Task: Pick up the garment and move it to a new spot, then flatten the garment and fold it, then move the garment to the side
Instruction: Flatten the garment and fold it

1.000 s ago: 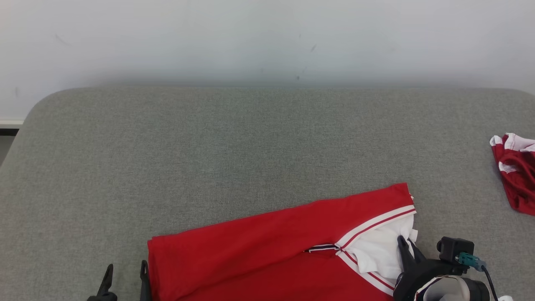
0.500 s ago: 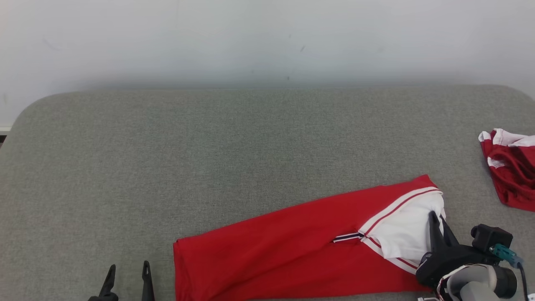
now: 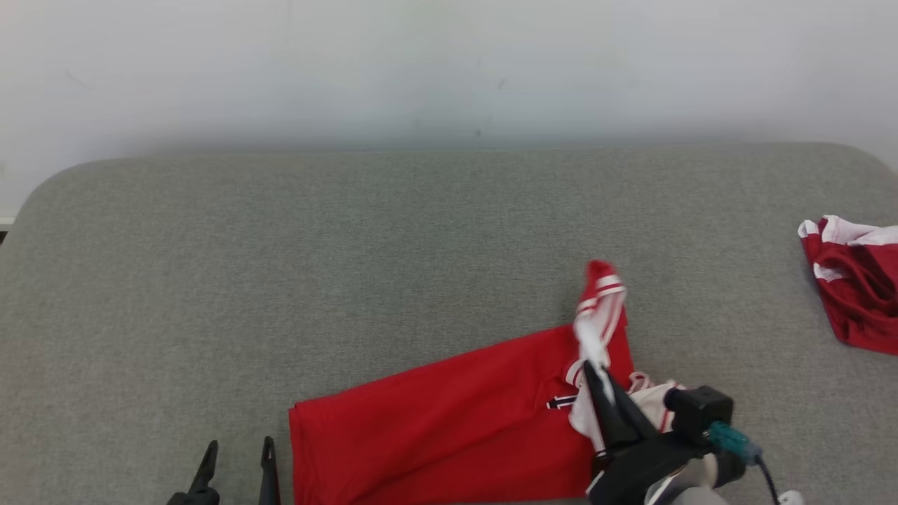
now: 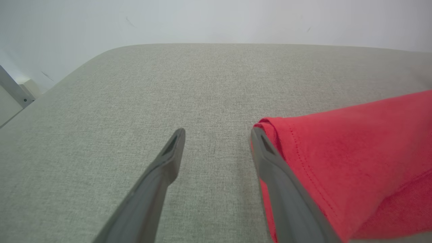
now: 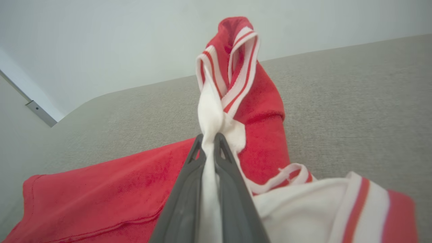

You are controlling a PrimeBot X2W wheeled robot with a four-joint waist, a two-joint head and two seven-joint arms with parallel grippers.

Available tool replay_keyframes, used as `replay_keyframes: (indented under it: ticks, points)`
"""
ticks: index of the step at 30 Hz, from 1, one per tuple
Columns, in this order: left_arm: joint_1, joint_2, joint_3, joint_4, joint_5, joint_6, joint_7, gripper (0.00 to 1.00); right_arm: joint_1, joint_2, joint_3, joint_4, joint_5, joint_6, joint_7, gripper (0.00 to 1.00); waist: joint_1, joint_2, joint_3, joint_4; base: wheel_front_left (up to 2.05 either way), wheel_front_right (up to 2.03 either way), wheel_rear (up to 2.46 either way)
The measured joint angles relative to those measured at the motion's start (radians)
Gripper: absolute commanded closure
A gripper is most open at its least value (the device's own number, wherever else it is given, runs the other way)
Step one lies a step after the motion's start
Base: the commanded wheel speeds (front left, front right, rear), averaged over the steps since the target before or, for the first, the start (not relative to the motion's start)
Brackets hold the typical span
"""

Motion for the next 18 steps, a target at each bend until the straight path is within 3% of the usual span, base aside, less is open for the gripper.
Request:
replay_keyframes:
  ticks: [9,18]
  points:
    - [-0.013,0.0,-0.062,0.008,0.002,-0.016,0.0,0.0,-0.01,0.016,0.232,-0.049,0.088,0.0,0.063,1.0,-0.0001,0.0,0.002,0.063,0.0,0.0,0.0]
    - [-0.022,0.0,-0.118,0.015,0.002,-0.013,0.0,0.0,-0.11,0.058,0.419,0.007,0.139,0.0,0.097,1.0,-0.0001,-0.0001,0.003,0.144,0.0,0.0,0.0]
